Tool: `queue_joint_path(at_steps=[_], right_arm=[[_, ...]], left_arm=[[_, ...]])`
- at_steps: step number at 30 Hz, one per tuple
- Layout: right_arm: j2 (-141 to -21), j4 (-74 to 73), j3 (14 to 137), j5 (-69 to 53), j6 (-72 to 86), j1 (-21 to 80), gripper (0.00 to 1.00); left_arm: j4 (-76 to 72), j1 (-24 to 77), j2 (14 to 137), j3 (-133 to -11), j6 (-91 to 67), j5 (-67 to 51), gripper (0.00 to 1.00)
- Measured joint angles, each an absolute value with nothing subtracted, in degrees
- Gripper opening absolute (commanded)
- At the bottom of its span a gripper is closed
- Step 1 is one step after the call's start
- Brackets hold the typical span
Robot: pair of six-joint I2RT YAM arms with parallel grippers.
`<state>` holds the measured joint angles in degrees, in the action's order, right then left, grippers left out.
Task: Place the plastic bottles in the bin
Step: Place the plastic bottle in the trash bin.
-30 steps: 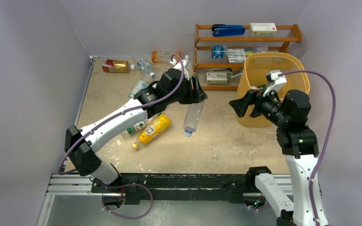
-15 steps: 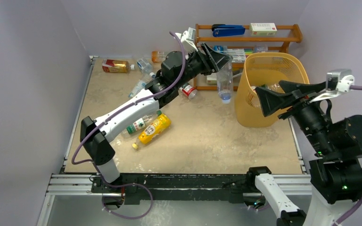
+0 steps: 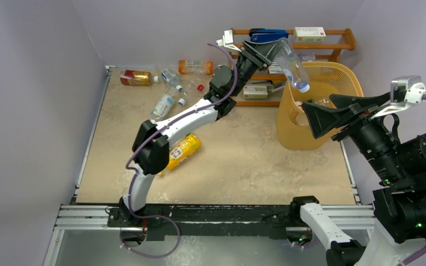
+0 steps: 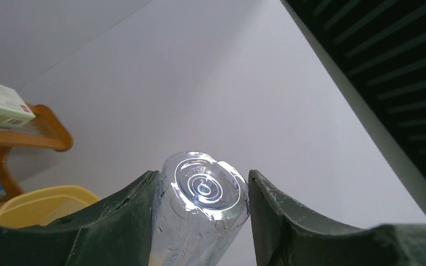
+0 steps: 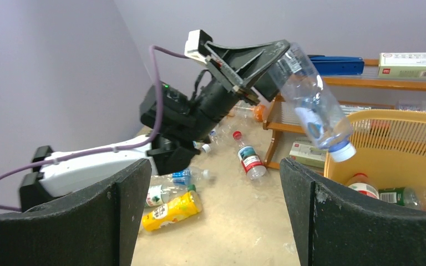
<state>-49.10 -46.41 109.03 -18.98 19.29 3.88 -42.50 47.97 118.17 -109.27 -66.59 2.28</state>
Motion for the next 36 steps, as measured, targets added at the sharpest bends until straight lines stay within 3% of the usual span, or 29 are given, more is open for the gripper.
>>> queue_joint_path(at_steps=[7,11,22,26,36], right_arm=[[-49.1,-47.1,109.3,-19.7,19.3,3.9,0.88],[-48.6,-46.7,107.9,-20.6,19.2,3.9,0.88],[-48.2,-45.8,103.4,-22.8,19.3,3.9,0.88],[-48.2,-45.5,102.8,-23.4,19.3,4.0,0.88],[-47.8,-40.9,93.4,-26.1,19.3,4.1,0.89]], left_arm=[[-47.1,48.0,132.8,-123.4,-72.0,3.8,0.49],[-42.8,48.0,138.0,-128.5,-71.2,2.9,0.78],[-31.9,48.0,138.3,-129.4,-63.6,-3.8,0.82],[-24.1,48.0,130.4,-123.1,-57.8,-4.8,0.83],[-1.3,48.0,89.0,-98.3,-38.3,2.7,0.83]])
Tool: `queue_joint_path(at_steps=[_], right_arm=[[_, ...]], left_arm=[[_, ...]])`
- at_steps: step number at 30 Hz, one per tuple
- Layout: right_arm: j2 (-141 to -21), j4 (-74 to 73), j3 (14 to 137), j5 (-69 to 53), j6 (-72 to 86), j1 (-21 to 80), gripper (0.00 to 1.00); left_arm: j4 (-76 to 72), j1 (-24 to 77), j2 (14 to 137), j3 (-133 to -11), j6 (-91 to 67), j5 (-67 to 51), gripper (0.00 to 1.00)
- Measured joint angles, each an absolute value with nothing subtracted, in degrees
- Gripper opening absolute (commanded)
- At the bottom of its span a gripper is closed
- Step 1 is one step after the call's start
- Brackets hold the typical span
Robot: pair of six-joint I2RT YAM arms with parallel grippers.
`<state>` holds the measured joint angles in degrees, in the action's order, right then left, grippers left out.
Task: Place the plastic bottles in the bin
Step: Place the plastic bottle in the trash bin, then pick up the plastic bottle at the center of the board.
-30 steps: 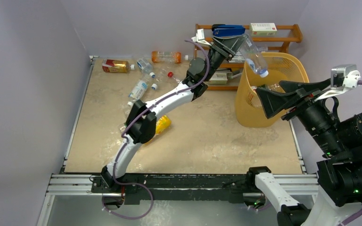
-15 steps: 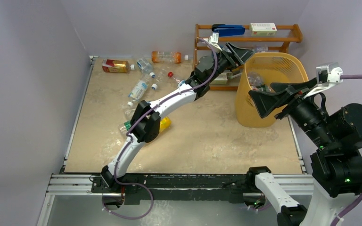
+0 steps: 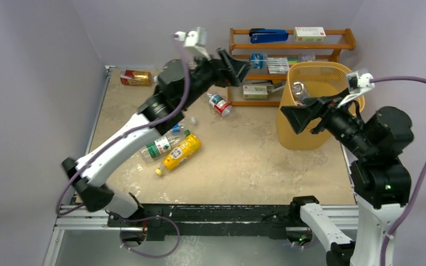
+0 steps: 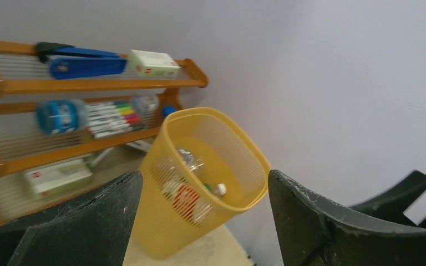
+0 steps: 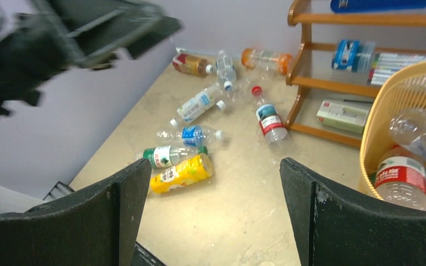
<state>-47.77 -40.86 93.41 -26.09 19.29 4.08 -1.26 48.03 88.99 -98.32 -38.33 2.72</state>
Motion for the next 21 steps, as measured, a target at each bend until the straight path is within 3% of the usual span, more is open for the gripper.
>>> queue_joint_path(at_steps=[7,15,21], right_arm=[[-48.6,-36.0,83.4,-29.8,19.4,4.1,0.89],[-49.6,-30.3,74.1,-34.0,20.6,4.1,0.89],[-49.6,-26.3,67.7,-36.1,21.5,4.1,0.89]], left_arm=[[16.5,48.0,74.2,-86.4,-30.3,13.7,0.82],[38.3,48.0,79.9,-76.4,-27.7,23.8,0.83],[43.2,47.9,83.9,-72.2,-27.2,27.7,0.83]])
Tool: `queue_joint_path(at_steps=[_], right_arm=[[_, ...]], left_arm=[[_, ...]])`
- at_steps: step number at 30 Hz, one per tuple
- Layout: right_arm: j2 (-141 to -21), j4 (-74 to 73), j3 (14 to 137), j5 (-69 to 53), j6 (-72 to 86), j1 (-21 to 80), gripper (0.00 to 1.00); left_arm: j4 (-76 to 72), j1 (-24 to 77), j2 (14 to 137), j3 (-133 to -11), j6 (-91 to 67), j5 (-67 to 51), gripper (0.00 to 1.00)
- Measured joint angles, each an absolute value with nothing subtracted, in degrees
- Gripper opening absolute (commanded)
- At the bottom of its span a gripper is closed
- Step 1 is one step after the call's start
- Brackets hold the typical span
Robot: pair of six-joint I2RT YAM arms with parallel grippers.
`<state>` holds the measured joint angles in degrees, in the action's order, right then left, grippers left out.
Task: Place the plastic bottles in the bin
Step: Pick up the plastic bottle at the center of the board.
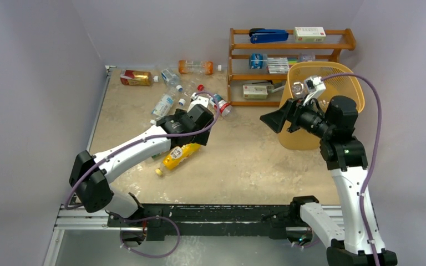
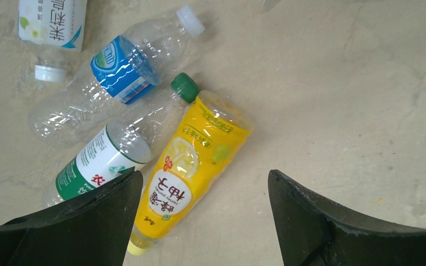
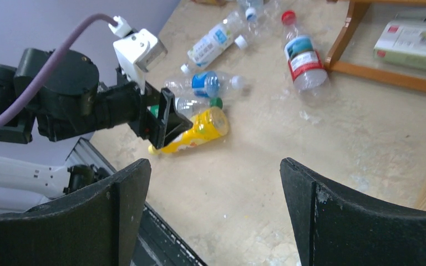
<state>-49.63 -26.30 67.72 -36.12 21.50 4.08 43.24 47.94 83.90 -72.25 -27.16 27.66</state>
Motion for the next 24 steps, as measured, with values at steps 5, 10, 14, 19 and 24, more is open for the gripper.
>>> queue_joint_path(at_steps=[5,10,14,19,24], right_arm=[[-48.2,-23.1,59.2,-37.2,22.8,4.8,0.9],[-48.0,-20.4,51.1,-37.0,23.8,6.1,0.9],[-48.0,-19.1,46.5,-37.0,24.2,6.8,0.9],[-47.9,-18.1,44.7,-37.0,24.5,7.1,0.9],[-47.7,-16.8,44.6,-36.9,24.5,7.1,0.9]], left_arm=[[42.9,47.3,85.8,-70.3,-26.0,29.1,0.83],[40.8,46.5,88.7,-67.6,-24.8,29.2,0.83],[38.7,45.8,90.3,-66.1,-23.8,29.1,0.83],[36.1,43.5,92.0,-65.6,-22.4,27.2,0.83],[33.2,40.6,94.0,-64.6,-21.6,21.9,0.83]])
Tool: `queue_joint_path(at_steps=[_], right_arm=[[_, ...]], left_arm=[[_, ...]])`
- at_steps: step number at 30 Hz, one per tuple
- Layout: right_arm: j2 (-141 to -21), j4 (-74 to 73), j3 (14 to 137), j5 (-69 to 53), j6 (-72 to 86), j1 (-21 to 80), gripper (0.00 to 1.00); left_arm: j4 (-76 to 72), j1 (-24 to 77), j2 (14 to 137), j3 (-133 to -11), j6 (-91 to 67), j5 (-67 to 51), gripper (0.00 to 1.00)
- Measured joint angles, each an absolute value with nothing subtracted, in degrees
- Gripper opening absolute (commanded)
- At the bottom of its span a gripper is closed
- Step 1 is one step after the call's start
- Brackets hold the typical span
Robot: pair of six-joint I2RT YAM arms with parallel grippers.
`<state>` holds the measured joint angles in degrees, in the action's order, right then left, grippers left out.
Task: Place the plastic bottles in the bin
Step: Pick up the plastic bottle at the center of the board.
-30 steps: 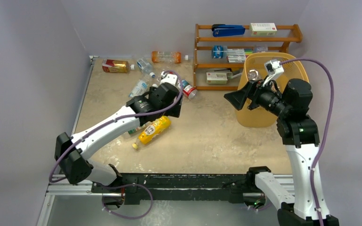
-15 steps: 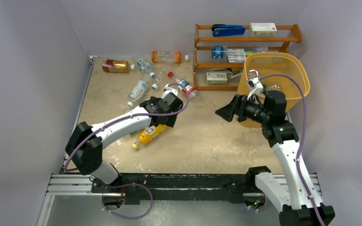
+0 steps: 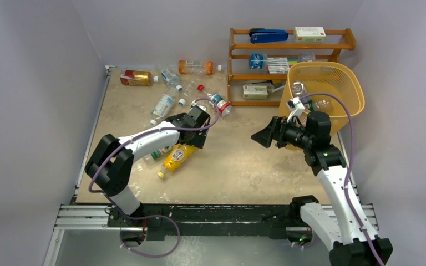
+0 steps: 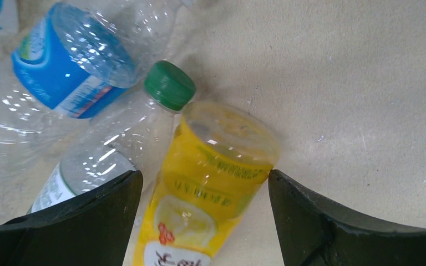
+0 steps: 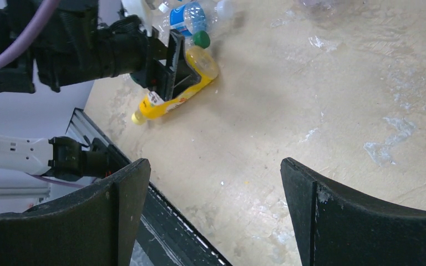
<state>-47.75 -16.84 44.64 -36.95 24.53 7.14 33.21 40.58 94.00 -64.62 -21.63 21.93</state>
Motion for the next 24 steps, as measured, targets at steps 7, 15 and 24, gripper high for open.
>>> queue_joint_path(at_steps=[7,15,24], right_arm=[[-47.5,-16.2,44.4,-36.9,24.6,7.4,0.9],[-47.5,-15.8,43.4,-36.7,25.0,7.6,0.9],[-47.6,-15.6,43.4,-36.5,24.9,7.9,0.89]], left_arm=[[31.6,39.5,97.8,-63.8,-21.5,15.9,0.82],[29.2,39.5,97.8,-62.6,-23.3,12.2,0.47],[27.0,39.5,95.0,-62.6,-27.3,7.7,0.41]])
